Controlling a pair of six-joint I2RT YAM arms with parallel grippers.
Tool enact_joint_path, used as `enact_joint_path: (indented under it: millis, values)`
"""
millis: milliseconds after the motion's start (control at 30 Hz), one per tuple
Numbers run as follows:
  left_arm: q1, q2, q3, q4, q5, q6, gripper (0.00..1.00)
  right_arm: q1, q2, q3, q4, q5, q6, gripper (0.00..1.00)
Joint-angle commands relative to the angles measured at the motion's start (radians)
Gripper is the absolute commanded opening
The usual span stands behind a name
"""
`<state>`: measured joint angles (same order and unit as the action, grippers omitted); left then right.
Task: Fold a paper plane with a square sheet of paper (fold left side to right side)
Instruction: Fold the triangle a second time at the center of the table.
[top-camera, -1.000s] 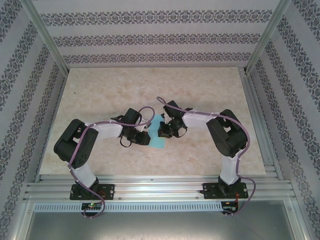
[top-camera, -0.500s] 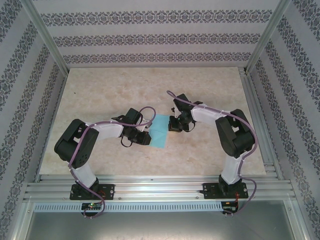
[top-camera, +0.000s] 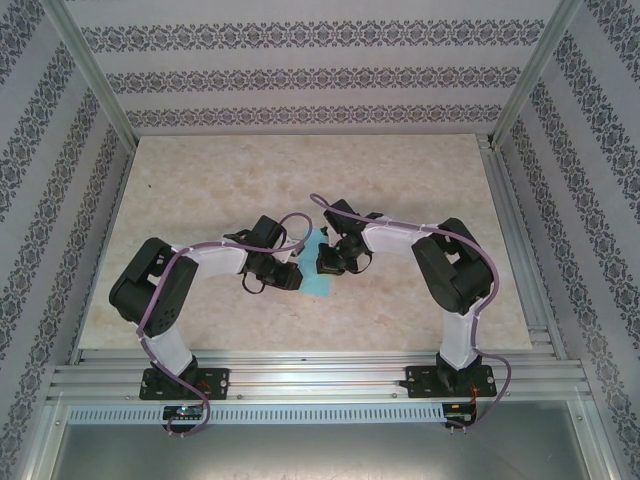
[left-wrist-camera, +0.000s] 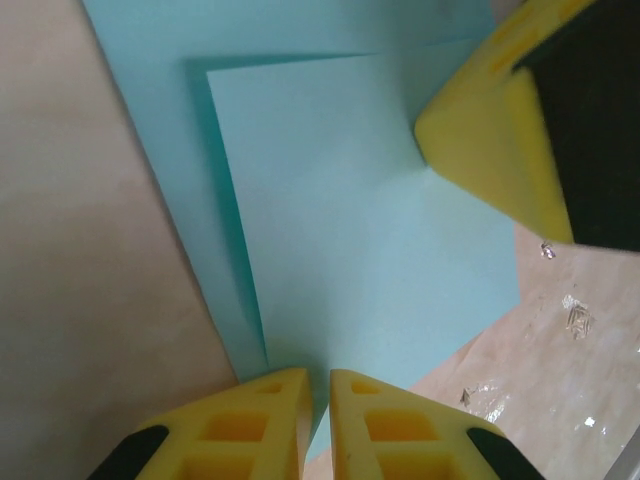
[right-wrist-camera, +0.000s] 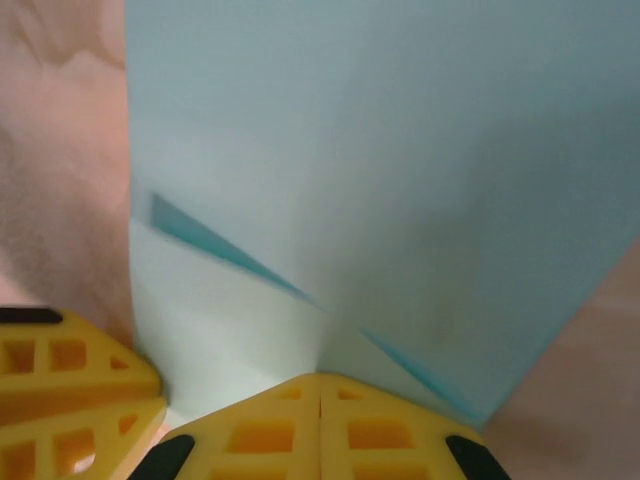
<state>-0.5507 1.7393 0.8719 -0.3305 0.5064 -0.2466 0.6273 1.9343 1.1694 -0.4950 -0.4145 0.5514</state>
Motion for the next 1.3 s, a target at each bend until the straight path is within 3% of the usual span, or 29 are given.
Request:
enact_joint_path:
  millis: [0, 167, 400, 900, 1267]
  values:
    - [-0.011, 0.021, -0.005, -0.094, -0.068, 0.02, 0.15, 0.0, 0.032, 0.007, -0.011, 0.053, -0.007, 0.06]
    - [-0.01, -0.035, 0.044, -0.121, -0.053, 0.023, 0.19, 0.0, 0.044, -0.015, -0.026, 0.074, -0.02, 0.06]
    - [-0.009, -0.087, 0.14, -0.108, 0.07, 0.029, 0.18, 0.001, 0.047, -0.015, -0.04, 0.083, -0.033, 0.06]
    - [-0.011, 0.085, 0.172, -0.035, 0.209, 0.041, 0.12, 0.004, 0.055, -0.011, -0.055, 0.089, -0.037, 0.06]
    - [-0.011, 0.145, 0.151, -0.035, 0.18, 0.041, 0.12, 0.008, 0.061, -0.002, -0.073, 0.105, -0.044, 0.06]
